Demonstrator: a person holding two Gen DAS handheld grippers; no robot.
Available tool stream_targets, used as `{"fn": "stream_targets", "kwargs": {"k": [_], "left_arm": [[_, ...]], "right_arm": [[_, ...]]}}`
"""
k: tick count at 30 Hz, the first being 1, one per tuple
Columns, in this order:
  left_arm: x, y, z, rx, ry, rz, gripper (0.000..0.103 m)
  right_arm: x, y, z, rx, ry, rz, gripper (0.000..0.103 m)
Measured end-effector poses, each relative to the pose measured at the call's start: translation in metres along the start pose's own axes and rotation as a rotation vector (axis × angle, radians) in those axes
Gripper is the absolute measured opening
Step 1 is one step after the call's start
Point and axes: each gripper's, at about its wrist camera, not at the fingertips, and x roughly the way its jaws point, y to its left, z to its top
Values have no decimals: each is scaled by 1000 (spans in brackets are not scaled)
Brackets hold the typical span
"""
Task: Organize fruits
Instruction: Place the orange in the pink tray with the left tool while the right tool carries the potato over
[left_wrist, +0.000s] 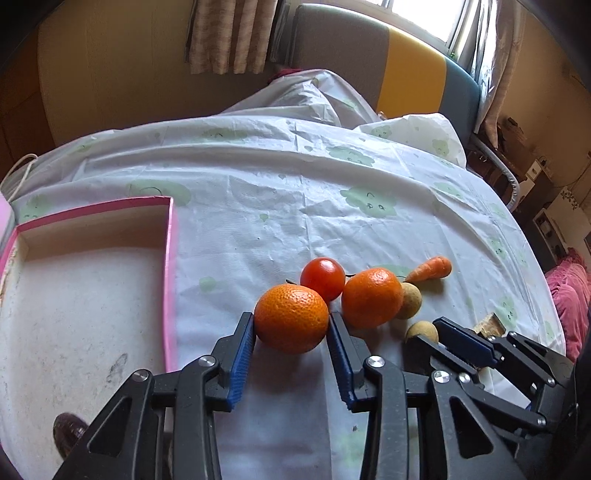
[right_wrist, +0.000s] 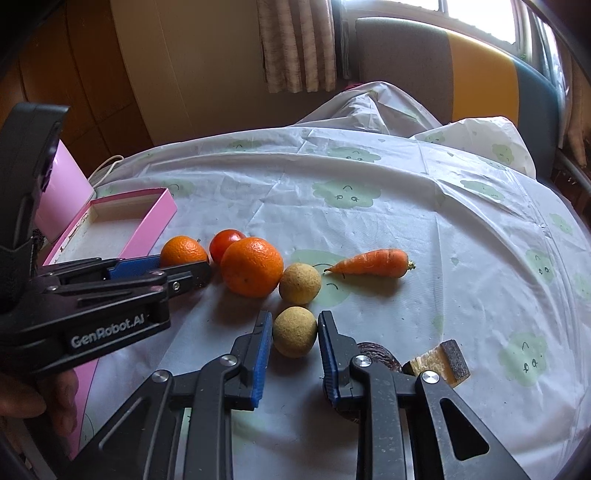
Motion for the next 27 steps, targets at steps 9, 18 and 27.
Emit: {"fn": "stream_targets", "kwargs": {"k": [9,18,27], "left_arm": [[-38,9,-15,-22,-49,7,40],[-75,23,-34,-49,-93,29,40],[-100,38,-52,-80,-121,58,40]], "right_arm": [[-9,8,-6,-3,0,34,25],[-11,9,-17,23,8,22,25],[-11,17,-17,-13,6,-25,25]]}}
